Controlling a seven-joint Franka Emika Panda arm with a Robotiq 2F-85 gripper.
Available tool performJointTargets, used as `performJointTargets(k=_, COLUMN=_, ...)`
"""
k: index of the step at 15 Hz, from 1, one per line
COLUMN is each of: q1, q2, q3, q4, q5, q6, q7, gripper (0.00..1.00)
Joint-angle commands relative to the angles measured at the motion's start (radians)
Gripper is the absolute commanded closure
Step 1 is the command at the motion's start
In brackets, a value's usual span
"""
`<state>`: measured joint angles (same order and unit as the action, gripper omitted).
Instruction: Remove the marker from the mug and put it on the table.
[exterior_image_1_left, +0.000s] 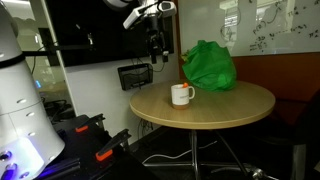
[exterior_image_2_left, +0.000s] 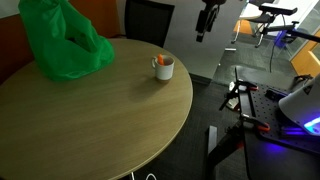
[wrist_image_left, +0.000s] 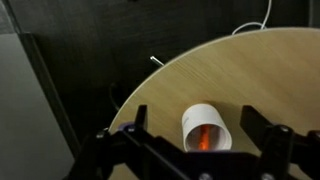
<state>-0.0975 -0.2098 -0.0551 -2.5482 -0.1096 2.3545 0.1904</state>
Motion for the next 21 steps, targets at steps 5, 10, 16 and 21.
performJointTargets(k=5, q1=0.027, q2=0.361, q3=-0.001, q4=0.135, q5=-0.020, q6=0.354, q7=0.292, gripper=0.30)
performJointTargets(k=10, q1=0.100, q2=0.517, q3=-0.067, q4=0.274, q5=-0.014, q6=0.352, q7=0.347, gripper=0.64)
performJointTargets(k=16, q1=0.155, q2=0.596, q3=-0.106, q4=0.353, q5=0.004, q6=0.347, q7=0.339, gripper=0.71)
performJointTargets(k=21, q1=0.183, q2=0.632, q3=-0.132, q4=0.364, q5=-0.004, q6=0.357, q7=0.342, gripper=0.66)
